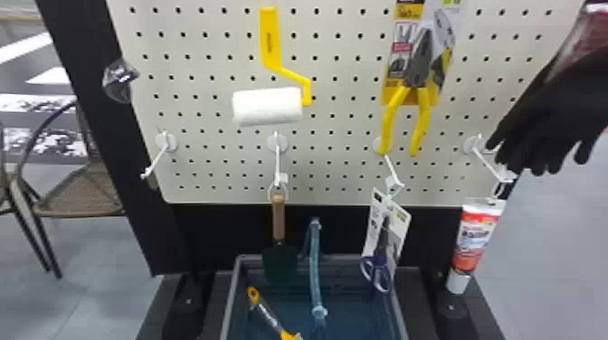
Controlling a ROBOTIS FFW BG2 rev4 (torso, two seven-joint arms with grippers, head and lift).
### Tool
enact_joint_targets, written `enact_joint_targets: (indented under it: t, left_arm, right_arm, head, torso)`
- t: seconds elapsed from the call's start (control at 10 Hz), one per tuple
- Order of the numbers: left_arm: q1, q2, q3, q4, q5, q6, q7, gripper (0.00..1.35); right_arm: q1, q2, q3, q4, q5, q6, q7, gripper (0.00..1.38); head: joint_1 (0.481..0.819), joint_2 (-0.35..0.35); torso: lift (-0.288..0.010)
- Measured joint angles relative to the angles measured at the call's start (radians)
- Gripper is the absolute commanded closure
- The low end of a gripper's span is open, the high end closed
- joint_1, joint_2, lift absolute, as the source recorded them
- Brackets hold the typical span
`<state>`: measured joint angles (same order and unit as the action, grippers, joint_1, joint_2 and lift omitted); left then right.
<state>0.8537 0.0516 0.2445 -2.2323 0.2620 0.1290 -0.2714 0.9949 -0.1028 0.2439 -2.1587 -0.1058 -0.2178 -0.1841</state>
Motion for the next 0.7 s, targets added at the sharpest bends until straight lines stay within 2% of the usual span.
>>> enact_joint_targets:
  t: [0.7]
  left_arm:
    - [-0.009, 0.007, -0.004, 0.0, 0.008, 0.014, -0.003, 0.0]
  right_arm:
    - [-0.002, 0.0, -0.002, 0.0, -0.003, 0.0, -0.003, 0.0]
  head:
    - [0.549, 0.0]
  torso:
    - [-0.1]
